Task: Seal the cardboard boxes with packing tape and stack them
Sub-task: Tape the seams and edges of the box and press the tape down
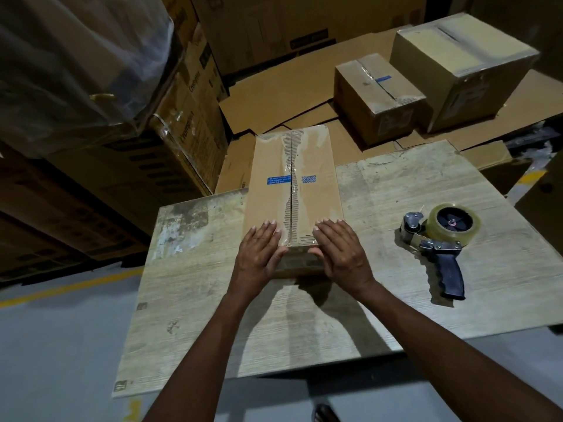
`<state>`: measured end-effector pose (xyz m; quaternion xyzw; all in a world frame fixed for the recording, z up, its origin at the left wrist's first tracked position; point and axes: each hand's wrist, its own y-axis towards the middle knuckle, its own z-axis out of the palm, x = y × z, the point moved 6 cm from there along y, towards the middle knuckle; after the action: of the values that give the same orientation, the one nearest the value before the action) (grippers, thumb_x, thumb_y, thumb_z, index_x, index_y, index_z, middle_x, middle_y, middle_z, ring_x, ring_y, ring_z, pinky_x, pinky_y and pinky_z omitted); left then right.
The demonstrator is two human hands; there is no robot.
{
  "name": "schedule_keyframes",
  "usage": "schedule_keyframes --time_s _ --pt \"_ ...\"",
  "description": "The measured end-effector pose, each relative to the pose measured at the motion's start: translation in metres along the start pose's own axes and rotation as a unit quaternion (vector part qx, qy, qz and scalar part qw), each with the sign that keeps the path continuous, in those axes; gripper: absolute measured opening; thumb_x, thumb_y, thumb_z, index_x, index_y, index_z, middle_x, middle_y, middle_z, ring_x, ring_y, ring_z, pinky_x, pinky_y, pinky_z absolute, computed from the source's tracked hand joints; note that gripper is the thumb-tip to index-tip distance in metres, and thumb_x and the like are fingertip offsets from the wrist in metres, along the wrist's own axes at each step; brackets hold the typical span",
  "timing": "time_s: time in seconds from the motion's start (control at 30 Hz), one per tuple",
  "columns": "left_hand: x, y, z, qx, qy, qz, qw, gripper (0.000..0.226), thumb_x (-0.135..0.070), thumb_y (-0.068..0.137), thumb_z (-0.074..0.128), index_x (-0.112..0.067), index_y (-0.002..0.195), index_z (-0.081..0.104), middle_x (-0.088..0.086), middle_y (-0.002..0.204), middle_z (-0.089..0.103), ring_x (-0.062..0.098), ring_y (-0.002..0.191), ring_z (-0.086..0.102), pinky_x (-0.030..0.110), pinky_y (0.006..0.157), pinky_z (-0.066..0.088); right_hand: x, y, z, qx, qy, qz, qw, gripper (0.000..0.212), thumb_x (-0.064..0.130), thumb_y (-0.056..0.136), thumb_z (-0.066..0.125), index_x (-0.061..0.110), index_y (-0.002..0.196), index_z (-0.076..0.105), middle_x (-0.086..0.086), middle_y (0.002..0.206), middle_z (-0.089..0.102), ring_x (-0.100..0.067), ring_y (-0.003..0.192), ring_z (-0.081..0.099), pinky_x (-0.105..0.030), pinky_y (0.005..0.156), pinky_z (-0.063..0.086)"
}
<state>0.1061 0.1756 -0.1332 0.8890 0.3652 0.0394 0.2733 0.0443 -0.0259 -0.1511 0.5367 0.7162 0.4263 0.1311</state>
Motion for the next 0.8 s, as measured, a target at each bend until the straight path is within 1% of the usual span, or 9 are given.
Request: schedule_keyframes --time_s 0.1,0.2,0.27,0.37,0.47,0.53,0.7,0.77,0.8 --pt "0.001 -0.002 0.000 0.016 -0.004 0.016 1.000 0.047 -0.033 0.105 0.053 -0.009 0.146 0.055 0.010 0.157 0.046 0.021 0.150 0.036 0.047 0.120 0.033 -0.001 0.001 -0.001 0.037 -0.010 -0.009 0.999 0.045 0.029 0.101 0.067 0.001 0.136 0.064 -0.018 0.144 0.060 -0.032 0.138 0.053 -0.054 0.116 0.039" --pt "0.002 -0.002 -0.002 0.034 -0.020 0.006 0.999 0.052 -0.034 0.104 0.053 -0.012 0.150 0.050 0.007 0.160 0.041 0.019 0.152 0.032 0.045 0.122 0.030 0.002 0.004 -0.006 0.068 -0.039 -0.012 0.997 0.054 0.042 0.101 0.063 0.001 0.137 0.063 -0.018 0.145 0.059 -0.032 0.139 0.052 -0.052 0.118 0.038" --pt "0.001 -0.003 -0.005 0.048 -0.031 0.000 0.998 0.054 -0.034 0.103 0.052 -0.013 0.152 0.046 0.005 0.162 0.038 0.017 0.153 0.028 0.043 0.124 0.027 0.009 0.011 -0.006 0.061 -0.044 0.000 0.997 0.054 0.045 0.102 0.057 0.001 0.133 0.066 -0.019 0.141 0.062 -0.032 0.136 0.056 -0.050 0.118 0.039" --pt "0.001 -0.003 -0.009 0.068 -0.048 -0.004 0.997 0.053 -0.033 0.105 0.048 -0.014 0.154 0.043 0.003 0.164 0.035 0.013 0.155 0.023 0.040 0.125 0.022 0.018 0.020 0.003 0.050 -0.060 0.015 0.997 0.049 0.042 0.105 0.052 0.003 0.128 0.070 -0.018 0.134 0.067 -0.033 0.130 0.061 -0.049 0.114 0.044" --pt "0.002 -0.001 -0.011 0.068 -0.069 -0.016 0.995 0.050 -0.036 0.108 0.041 -0.015 0.154 0.043 0.002 0.163 0.035 0.011 0.154 0.023 0.040 0.125 0.022 0.018 0.019 0.007 0.036 -0.077 0.011 0.996 0.044 0.040 0.104 0.059 0.004 0.125 0.071 -0.017 0.132 0.069 -0.032 0.128 0.062 -0.047 0.111 0.046" --pt "0.003 -0.001 -0.010 0.054 -0.076 -0.022 0.995 0.048 -0.034 0.109 0.041 -0.015 0.152 0.045 0.002 0.161 0.037 0.010 0.153 0.025 0.039 0.125 0.024 0.018 0.016 0.007 0.048 -0.086 0.002 0.995 0.046 0.040 0.103 0.062 0.003 0.128 0.069 -0.018 0.136 0.066 -0.032 0.131 0.060 -0.047 0.113 0.044" --pt "0.003 -0.001 -0.010 0.036 -0.075 0.004 0.997 0.047 -0.027 0.106 0.049 -0.010 0.150 0.048 0.006 0.159 0.042 0.016 0.152 0.030 0.042 0.124 0.027 0.017 0.017 0.005 0.111 -0.087 -0.003 0.990 0.054 0.042 0.102 0.054 0.003 0.138 0.062 -0.018 0.145 0.059 -0.031 0.140 0.052 -0.043 0.121 0.034" --pt "0.004 -0.006 -0.014 0.039 -0.076 0.017 0.996 0.048 -0.026 0.106 0.049 -0.008 0.150 0.046 0.007 0.159 0.041 0.017 0.153 0.029 0.044 0.125 0.024 0.018 0.020 0.003 0.141 -0.082 0.007 0.987 0.059 0.047 0.101 0.051 0.004 0.140 0.060 -0.018 0.147 0.057 -0.031 0.141 0.049 -0.043 0.122 0.032" --pt "0.007 -0.009 -0.017 0.042 -0.080 0.011 0.996 0.048 -0.027 0.107 0.048 -0.008 0.151 0.045 0.007 0.160 0.039 0.018 0.154 0.028 0.045 0.126 0.022 0.020 0.021 0.003 0.150 -0.079 0.011 0.985 0.061 0.048 0.101 0.050 0.004 0.141 0.059 -0.018 0.148 0.056 -0.031 0.142 0.049 -0.044 0.122 0.032"
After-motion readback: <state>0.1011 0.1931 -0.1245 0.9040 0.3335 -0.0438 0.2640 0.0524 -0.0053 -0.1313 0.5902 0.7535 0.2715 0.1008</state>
